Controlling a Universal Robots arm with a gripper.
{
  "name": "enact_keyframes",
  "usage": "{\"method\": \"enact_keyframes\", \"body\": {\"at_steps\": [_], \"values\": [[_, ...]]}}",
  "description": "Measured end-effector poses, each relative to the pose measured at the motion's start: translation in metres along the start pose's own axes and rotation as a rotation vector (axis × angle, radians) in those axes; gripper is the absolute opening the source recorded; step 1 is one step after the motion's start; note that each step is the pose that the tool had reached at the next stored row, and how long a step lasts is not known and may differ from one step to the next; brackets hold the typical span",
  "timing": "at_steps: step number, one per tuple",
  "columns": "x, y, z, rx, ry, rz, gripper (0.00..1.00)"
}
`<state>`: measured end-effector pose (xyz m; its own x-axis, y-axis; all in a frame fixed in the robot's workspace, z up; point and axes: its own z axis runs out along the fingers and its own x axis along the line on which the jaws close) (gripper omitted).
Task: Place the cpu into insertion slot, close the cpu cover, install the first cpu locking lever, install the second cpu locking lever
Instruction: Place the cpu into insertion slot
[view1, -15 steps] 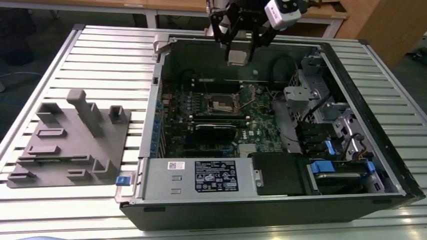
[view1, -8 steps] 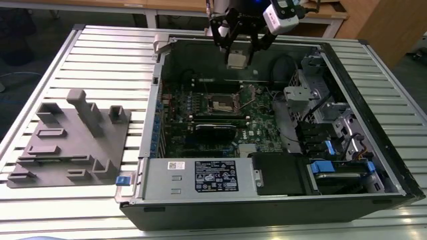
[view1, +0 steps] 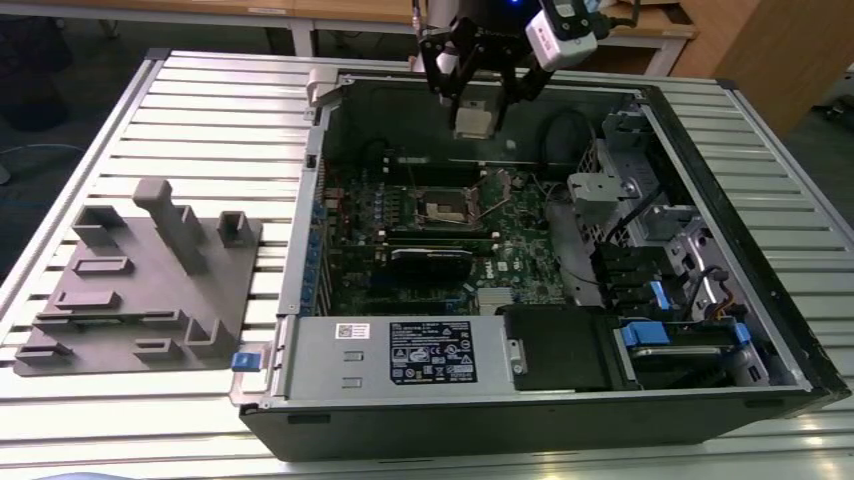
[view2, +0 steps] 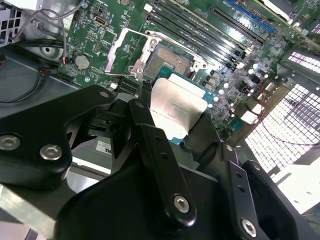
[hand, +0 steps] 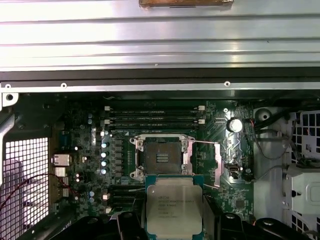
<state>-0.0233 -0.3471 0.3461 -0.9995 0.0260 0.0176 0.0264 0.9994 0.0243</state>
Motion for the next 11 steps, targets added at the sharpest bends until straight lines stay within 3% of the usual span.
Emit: {"method": "enact_keyframes", "body": {"at_steps": [11], "values": [[-0.0002,-0.0002,0.0085,0.0003,0.0001,0.000,0.54]]}}
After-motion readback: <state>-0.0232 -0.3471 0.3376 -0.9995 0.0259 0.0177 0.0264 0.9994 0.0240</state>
